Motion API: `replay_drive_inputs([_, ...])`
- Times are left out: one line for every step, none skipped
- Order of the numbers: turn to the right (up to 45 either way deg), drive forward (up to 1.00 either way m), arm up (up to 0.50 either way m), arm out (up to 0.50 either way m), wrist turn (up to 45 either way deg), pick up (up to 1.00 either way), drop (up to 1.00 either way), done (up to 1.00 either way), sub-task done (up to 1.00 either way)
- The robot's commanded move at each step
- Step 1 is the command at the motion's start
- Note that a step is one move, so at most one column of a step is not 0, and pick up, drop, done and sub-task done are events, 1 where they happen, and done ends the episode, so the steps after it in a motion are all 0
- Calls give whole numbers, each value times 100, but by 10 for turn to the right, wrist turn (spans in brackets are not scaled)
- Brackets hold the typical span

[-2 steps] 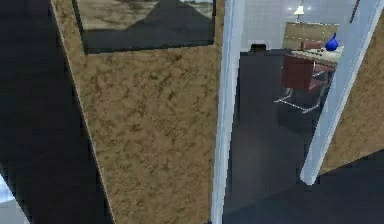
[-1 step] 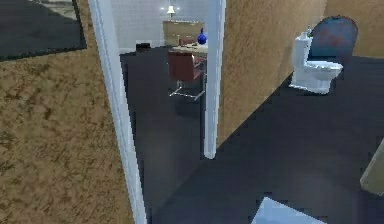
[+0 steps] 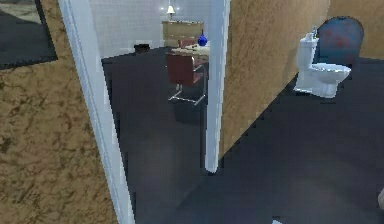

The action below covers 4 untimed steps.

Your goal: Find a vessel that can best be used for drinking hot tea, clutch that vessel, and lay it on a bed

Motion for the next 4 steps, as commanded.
replay_drive_inputs([450,0,0,0,0,0,0,0,0])
replay_drive_inputs([390,0,0,0,0,0,0,0,0])
replay_drive_inputs([0,10,0,0,0,0,0,0,0])
replay_drive_inputs([-450,0,0,0,0,0,0,0,0])
